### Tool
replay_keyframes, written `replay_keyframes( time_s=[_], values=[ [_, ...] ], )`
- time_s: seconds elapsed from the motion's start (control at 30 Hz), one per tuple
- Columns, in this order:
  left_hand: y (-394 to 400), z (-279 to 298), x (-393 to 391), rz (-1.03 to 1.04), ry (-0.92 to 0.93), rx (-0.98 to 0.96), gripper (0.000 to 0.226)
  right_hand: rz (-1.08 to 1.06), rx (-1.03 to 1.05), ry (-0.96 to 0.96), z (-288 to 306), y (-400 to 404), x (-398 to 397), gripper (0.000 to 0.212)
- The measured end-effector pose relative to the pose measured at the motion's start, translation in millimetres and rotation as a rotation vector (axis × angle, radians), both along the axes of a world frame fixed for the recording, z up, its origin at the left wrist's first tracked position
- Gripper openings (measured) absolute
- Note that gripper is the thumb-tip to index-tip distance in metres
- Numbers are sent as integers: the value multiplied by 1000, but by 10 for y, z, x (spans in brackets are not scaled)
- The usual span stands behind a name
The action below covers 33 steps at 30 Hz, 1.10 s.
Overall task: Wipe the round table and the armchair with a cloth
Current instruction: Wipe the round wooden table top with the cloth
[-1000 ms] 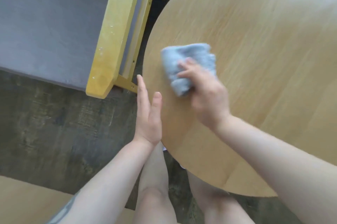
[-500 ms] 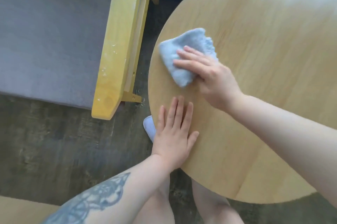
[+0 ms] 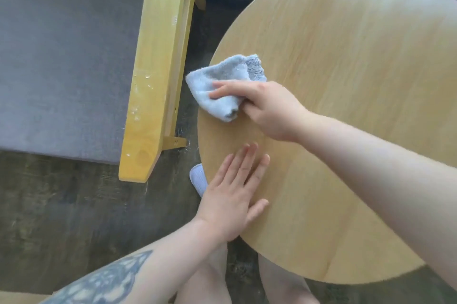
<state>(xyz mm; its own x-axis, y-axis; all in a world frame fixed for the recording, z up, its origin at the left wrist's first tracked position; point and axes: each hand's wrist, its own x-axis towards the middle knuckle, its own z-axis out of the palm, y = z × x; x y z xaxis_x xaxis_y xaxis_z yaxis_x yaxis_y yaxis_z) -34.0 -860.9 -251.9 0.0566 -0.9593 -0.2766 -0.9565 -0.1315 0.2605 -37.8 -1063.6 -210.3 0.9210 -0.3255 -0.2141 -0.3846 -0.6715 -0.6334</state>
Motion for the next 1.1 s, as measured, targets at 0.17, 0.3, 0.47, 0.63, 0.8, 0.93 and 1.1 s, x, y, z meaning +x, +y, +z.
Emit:
replay_keyframes(
  time_s=[0.17,0.3,0.47,0.63,0.8,0.93,1.1],
  values=[
    [-359,2,399,-309,18,-39,84,-943,-259,-53,29,-1093,-294,63],
    [-699,-15,585,-534,76,-52,86,-952,-438,120,-408,-471,89,64],
    [-759,-24,651,-464,154,17,77,77,-38,-188,-257,647,180,46],
    [-1014,89,824,-530,97,0,71,-715,-73,-175,227,-428,-433,65],
    [-1300,58,957,-214,40,34,69,-1259,-312,208,-260,-905,-555,65],
    [-1165,-47,955,210,41,-122,68,-638,-371,-71,-516,-86,142,53],
    [-937,-7,716,362,35,-147,75,-501,-139,-182,-83,-438,-174,56]
  ],
)
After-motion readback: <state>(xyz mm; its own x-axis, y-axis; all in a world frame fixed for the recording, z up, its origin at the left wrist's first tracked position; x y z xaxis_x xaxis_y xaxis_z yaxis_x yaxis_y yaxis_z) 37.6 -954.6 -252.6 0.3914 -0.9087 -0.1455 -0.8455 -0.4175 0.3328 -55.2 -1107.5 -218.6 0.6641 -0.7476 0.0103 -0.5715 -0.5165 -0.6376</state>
